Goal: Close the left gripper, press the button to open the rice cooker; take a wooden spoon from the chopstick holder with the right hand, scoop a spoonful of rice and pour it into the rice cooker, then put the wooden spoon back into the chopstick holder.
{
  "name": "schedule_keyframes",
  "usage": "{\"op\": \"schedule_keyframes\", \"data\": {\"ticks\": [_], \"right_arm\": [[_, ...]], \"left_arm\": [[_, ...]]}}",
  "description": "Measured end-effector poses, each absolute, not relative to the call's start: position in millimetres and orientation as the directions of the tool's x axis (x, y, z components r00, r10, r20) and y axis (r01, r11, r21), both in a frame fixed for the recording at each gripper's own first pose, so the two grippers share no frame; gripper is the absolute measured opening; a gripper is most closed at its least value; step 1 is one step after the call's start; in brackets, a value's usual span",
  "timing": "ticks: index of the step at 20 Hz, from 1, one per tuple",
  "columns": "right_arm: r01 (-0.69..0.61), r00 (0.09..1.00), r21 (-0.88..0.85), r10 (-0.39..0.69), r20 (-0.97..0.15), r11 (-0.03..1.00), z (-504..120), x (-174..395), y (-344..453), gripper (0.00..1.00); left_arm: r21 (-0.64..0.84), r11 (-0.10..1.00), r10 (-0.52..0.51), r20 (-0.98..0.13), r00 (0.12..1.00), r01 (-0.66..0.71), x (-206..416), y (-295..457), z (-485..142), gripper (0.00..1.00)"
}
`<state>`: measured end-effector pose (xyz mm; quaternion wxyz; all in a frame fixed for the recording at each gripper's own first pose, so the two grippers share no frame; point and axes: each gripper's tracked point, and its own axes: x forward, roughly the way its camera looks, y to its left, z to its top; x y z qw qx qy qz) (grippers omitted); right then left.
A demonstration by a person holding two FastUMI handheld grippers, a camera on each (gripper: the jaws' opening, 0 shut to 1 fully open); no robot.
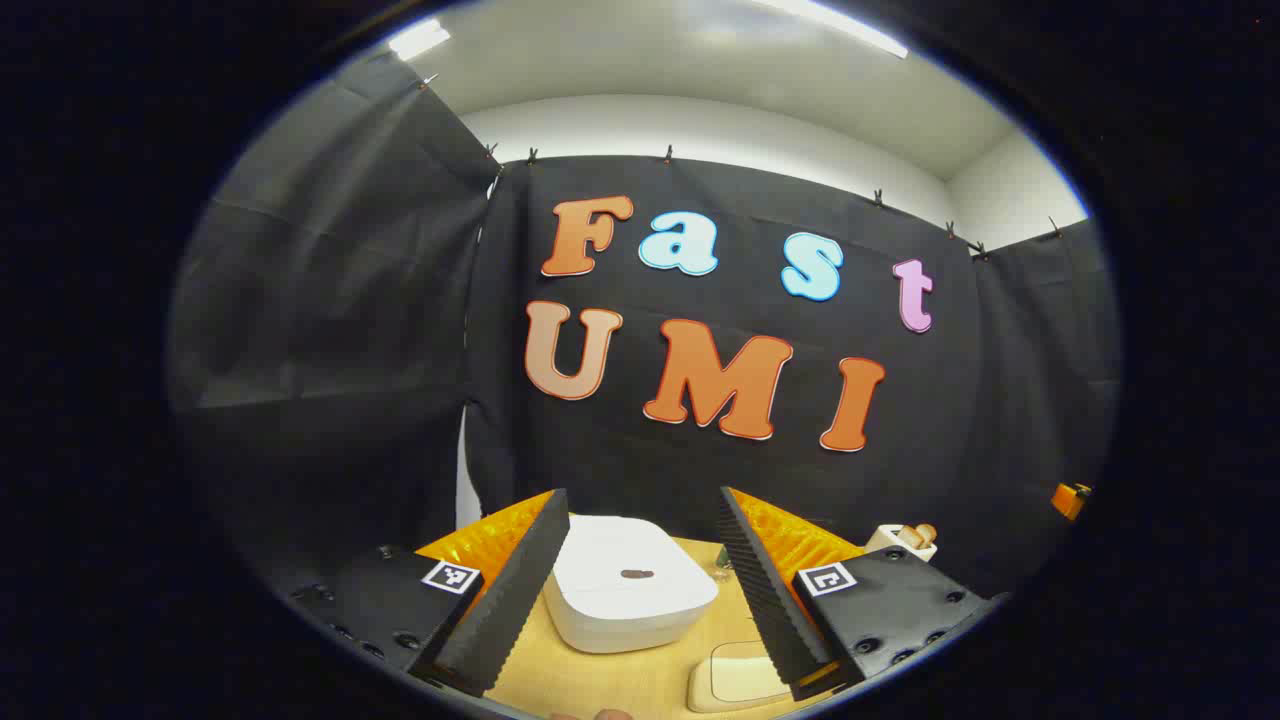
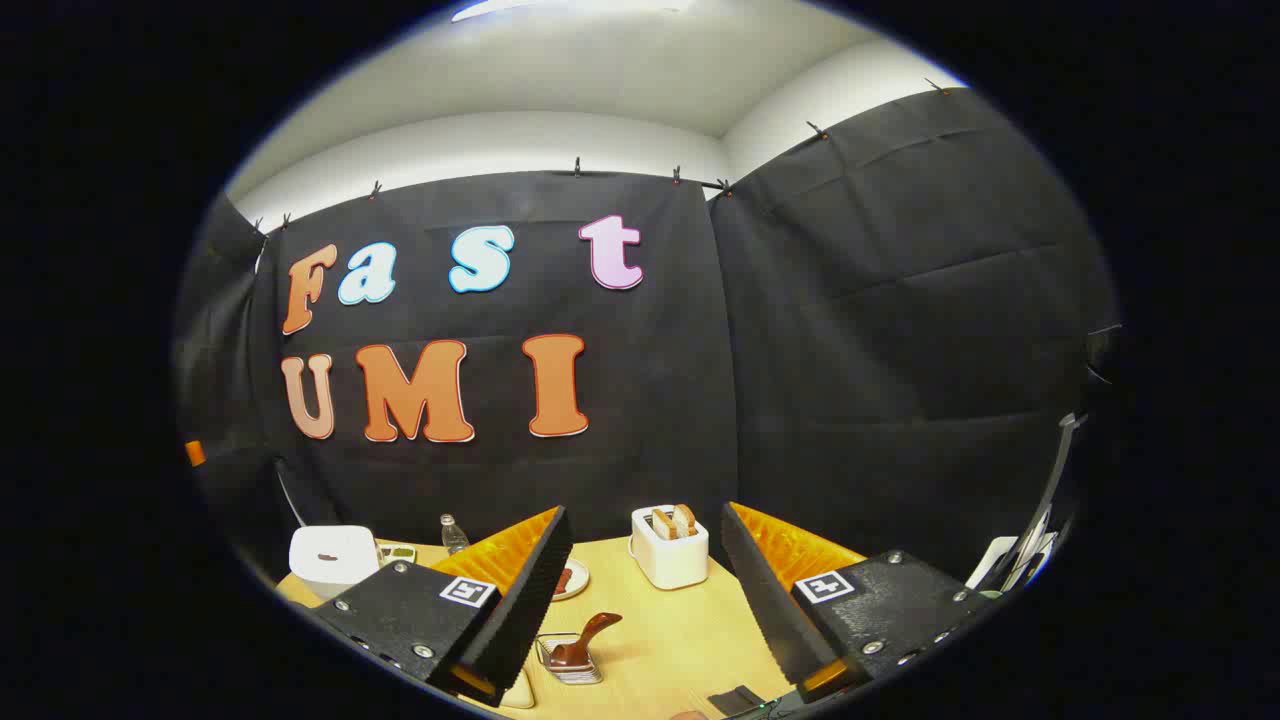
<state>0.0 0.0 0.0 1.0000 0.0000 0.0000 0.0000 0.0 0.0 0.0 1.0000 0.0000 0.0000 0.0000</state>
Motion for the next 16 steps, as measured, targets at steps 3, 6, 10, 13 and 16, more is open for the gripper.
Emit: {"op": "schedule_keyframes", "data": {"ticks": [3, 6, 10, 13, 16], "right_arm": [[-0.015, 1.000, -0.035, 0.014, -0.008, 0.999, -1.7, 10.8, -2.3, 0.93], [-0.032, 0.999, -0.014, 0.032, -0.007, 0.999, 2.3, 19.6, 5.8, 0.93], [-0.037, 0.999, -0.033, 0.037, 0.006, 0.999, 4.7, 29.7, 18.4, 0.97], [-0.012, 1.000, -0.049, 0.013, 0.028, 0.999, 6.6, 38.1, 20.6, 0.94], [-0.055, 0.998, -0.051, 0.054, -0.014, 0.997, -5.2, 42.3, 39.6, 0.94]], "left_arm": [[0.060, 0.996, 0.059, 0.038, 0.998, -0.061, -7.1, 10.1, 9.1, 1.00], [0.022, 0.999, 0.031, 0.034, 0.999, -0.032, -5.7, -2.1, 7.5, 1.00], [0.064, 0.997, 0.043, 0.033, 0.999, -0.045, 11.7, 5.4, 19.2, 1.00], [0.057, 0.998, 0.028, 0.045, 0.999, -0.031, 24.2, 0.2, 24.6, 1.00], [0.047, 0.999, 0.018, 0.034, 0.999, -0.019, 29.3, -1.6, 21.4, 1.00]]}}
